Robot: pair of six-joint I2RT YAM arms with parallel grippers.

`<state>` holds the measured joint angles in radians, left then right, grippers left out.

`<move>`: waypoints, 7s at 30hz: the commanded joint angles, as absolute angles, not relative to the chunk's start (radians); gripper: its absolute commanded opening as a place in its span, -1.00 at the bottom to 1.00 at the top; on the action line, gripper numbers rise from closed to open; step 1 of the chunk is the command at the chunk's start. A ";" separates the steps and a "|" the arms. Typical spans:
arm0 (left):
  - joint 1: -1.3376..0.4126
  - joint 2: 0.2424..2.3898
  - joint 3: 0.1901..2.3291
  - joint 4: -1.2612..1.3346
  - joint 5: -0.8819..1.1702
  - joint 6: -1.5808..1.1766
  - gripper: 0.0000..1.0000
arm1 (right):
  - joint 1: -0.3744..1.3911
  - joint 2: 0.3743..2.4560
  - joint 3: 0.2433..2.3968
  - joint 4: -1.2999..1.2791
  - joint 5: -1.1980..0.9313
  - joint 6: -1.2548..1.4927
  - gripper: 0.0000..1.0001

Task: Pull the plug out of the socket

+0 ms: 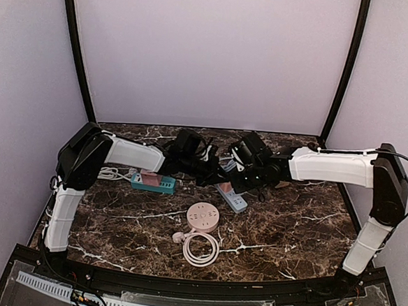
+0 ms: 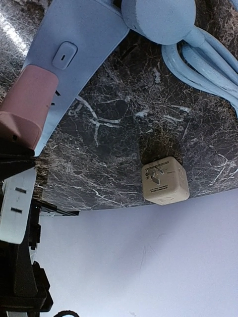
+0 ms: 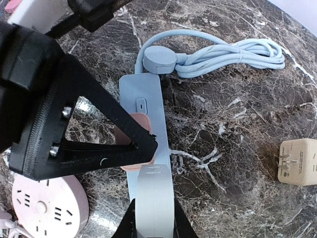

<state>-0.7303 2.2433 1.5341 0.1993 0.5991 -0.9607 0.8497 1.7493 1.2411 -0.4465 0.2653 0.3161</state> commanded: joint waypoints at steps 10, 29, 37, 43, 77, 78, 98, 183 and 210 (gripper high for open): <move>-0.729 2.307 1.671 -0.181 0.544 -0.882 -1.00 | 0.731 1.529 1.083 -0.403 0.189 0.442 -0.93; -0.741 2.226 1.987 -0.398 0.586 -0.784 -1.00 | 0.384 1.426 0.670 -0.018 -0.329 0.606 -0.79; -0.741 2.177 1.928 -0.403 0.577 -0.772 -1.00 | 0.353 1.470 0.624 0.022 -0.350 0.614 -0.71; -0.740 2.155 1.886 -0.390 0.575 -0.767 -1.00 | 0.331 1.475 0.609 0.015 -0.362 0.612 -0.57; -0.694 2.008 1.657 -0.297 0.536 -0.788 -1.00 | 0.716 1.678 1.192 -0.444 -0.014 0.343 0.53; -0.689 1.995 1.645 -0.292 0.531 -0.790 -1.00 | 0.727 1.709 1.221 -0.449 -0.015 0.329 0.52; -0.623 2.002 1.542 -0.158 0.577 -0.852 -1.00 | 0.768 2.006 1.501 -0.521 0.060 0.217 -0.37; -0.726 2.473 1.725 -0.550 0.450 -0.747 -1.00 | 0.812 1.842 1.339 -0.381 0.191 0.371 -0.89; -0.735 2.490 1.732 -0.578 0.418 -0.754 -1.00 | 0.815 1.787 1.369 -0.428 0.190 0.327 -0.89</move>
